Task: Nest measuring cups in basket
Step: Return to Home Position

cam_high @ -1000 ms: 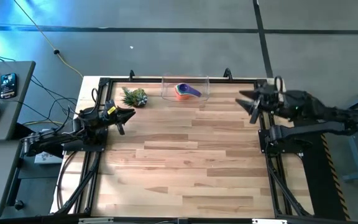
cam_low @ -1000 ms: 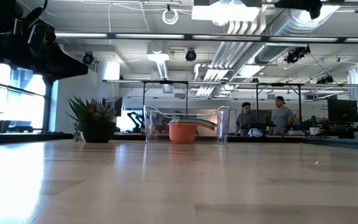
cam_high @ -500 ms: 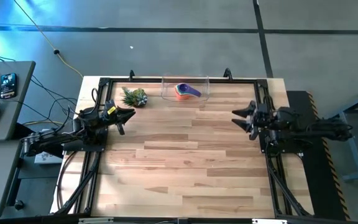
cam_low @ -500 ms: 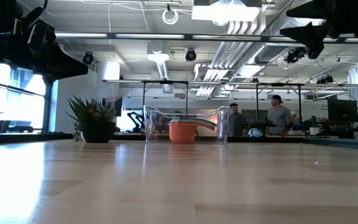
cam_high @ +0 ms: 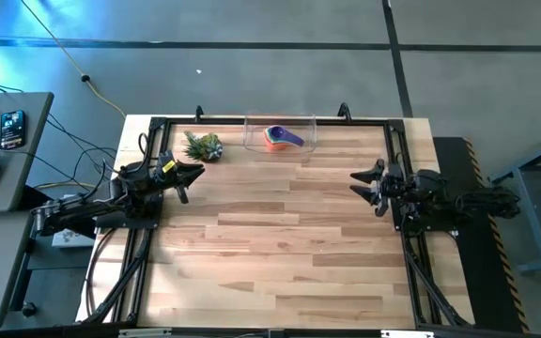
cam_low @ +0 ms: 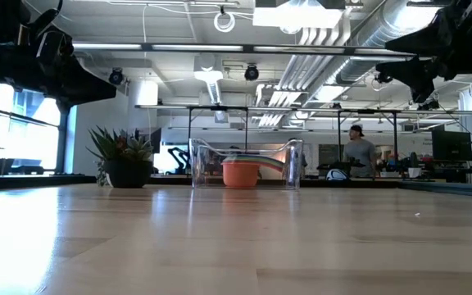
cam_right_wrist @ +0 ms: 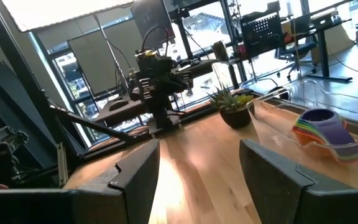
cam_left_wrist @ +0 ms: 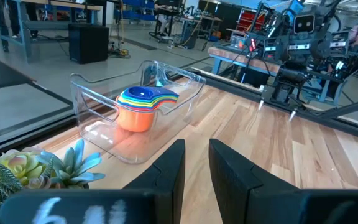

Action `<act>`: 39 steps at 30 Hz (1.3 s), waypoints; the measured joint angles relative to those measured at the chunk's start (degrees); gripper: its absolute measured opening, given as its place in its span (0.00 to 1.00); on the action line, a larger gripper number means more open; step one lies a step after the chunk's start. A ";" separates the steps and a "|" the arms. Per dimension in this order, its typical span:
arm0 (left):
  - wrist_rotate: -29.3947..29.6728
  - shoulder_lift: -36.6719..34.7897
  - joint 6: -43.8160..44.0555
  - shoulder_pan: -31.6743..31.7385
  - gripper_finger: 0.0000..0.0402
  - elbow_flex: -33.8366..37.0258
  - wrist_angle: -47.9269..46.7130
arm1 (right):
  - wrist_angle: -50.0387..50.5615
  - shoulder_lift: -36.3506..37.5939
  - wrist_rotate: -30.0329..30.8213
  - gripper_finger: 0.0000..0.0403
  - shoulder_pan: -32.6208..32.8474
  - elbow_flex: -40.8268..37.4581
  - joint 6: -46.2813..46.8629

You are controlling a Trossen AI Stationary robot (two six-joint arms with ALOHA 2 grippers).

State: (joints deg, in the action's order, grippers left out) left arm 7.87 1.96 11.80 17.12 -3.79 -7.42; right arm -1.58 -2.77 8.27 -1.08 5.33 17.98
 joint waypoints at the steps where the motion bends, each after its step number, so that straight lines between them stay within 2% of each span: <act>1: 0.01 0.00 -0.01 -0.01 0.16 0.00 0.00 | -0.01 0.75 -0.01 0.53 0.00 -0.61 0.00; 8: 0.20 0.02 -0.03 -0.02 0.16 0.00 -0.02 | -0.91 2.50 -0.20 0.53 0.00 -4.75 0.12; 15: 0.34 0.02 -2.46 -0.02 0.16 0.00 -0.02 | -0.82 2.43 0.24 0.53 0.00 -4.75 0.54; 39: 0.25 0.02 -1.45 -0.02 0.16 0.00 -0.02 | -0.75 2.37 0.11 0.53 0.00 -4.77 1.49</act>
State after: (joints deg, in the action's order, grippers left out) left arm 8.12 1.98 10.35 17.10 -3.79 -7.44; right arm -2.33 -0.40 8.38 -1.08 0.56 19.46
